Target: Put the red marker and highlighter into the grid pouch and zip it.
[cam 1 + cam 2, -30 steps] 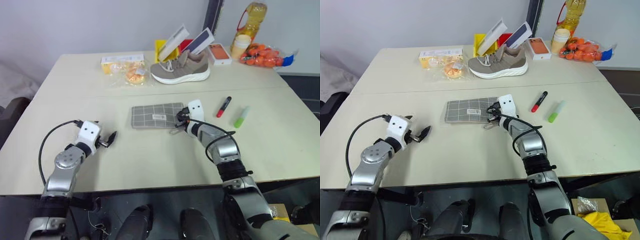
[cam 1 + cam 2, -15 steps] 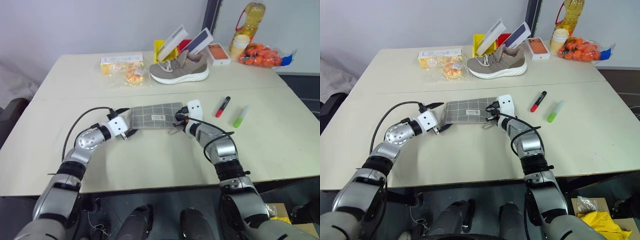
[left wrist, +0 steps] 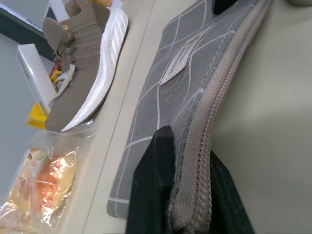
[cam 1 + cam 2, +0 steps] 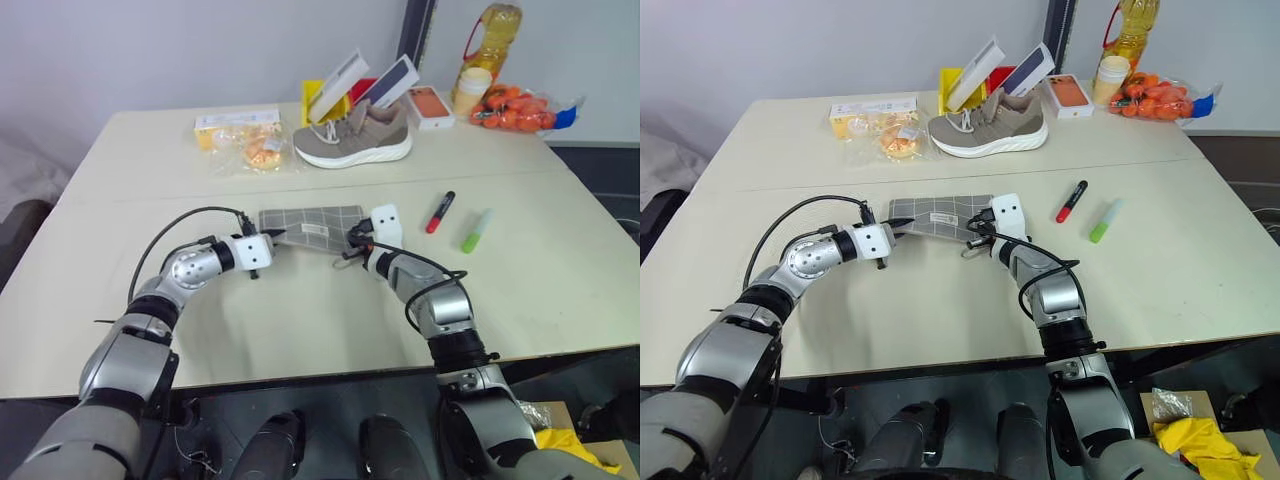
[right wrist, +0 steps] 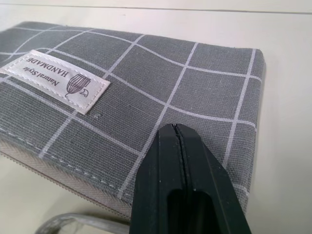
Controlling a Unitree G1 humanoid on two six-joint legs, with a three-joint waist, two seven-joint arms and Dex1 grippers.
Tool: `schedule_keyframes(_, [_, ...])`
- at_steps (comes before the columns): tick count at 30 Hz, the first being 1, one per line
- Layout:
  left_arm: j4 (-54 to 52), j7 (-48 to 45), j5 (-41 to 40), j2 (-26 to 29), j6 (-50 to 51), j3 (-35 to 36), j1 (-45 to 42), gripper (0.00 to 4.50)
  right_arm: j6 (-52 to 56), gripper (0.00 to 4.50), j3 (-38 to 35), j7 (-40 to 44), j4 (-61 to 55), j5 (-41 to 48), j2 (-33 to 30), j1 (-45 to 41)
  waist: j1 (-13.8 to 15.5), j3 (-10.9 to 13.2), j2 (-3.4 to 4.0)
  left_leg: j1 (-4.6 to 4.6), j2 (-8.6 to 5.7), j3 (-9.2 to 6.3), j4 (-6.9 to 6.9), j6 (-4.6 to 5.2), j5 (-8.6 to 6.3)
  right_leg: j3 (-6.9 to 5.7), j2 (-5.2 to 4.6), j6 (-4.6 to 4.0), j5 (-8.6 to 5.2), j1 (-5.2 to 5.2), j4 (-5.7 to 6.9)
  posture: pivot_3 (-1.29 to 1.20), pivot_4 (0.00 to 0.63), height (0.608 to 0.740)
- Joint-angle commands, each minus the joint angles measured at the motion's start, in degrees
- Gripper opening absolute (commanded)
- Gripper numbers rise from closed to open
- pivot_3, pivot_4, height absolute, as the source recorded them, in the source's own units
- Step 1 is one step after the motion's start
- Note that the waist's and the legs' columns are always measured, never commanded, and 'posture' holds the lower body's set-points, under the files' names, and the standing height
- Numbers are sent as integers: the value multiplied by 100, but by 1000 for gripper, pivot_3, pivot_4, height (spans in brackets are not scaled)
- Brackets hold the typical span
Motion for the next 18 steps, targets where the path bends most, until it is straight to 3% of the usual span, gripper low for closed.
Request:
schedule_keyframes(1, [-46, -159, -303, -61, -63, 166, 92, 71, -218, 0, -78, -35, -266, 22, 25, -40, -2, 0, 0, 0, 0, 0, 0, 0, 0, 0, 0, 0, 0, 0, 0, 0, 150, 740])
schedule_keyframes(7, [-896, -872, -1584, -301, 925, 913, 696, 71, -391, 0, -108, 287, -841, 12, -455, -80, -20, 1, 0, -7, 0, 0, 2, 0, 0, 1, -1, 1, 0, -7, 0, 0, 150, 740])
schedule_keyframes(8, [-1213, -884, -1792, -343, 1231, 1033, 882, 16, -349, 249, -119, 429, -987, 61, -595, -44, -28, 1, 1, -8, 0, 0, 2, 0, 0, 1, 0, 0, 0, -8, 1, 0, 150, 740])
schedule_keyframes(10, [-2018, -814, -2126, -424, 1893, 1228, 1331, 0, -157, 799, -218, 628, -1254, 201, -838, 15, -35, 1, 2, -9, 1, 1, 2, 0, 0, 2, -1, 1, 0, -10, 2, 0, 150, 740])
schedule_keyframes(12, [-3107, -696, -2329, -488, 2585, 1321, 1901, 0, 155, 1706, -343, 759, -1518, 382, -1036, 87, -52, 1, 1, -10, 2, 1, 2, 1, 0, 4, -1, 1, -1, -10, 1, 0, 150, 740])
schedule_keyframes(17, [-5345, -315, -2452, -634, 4102, 1349, 3010, 0, 715, 4341, -346, 920, -2073, 636, -1218, 314, -48, 1, 1, -12, 7, 1, 1, 1, 0, 7, 1, -1, 0, -13, 2, 0, 150, 740])
schedule_keyframes(18, [-5646, -276, -2442, -645, 4306, 1328, 3151, 0, 789, 4462, -340, 908, -2130, 677, -1187, 343, -44, 1, 2, -12, 8, 1, 1, 0, 0, 8, 2, -2, 0, -13, 2, 0, 150, 740])
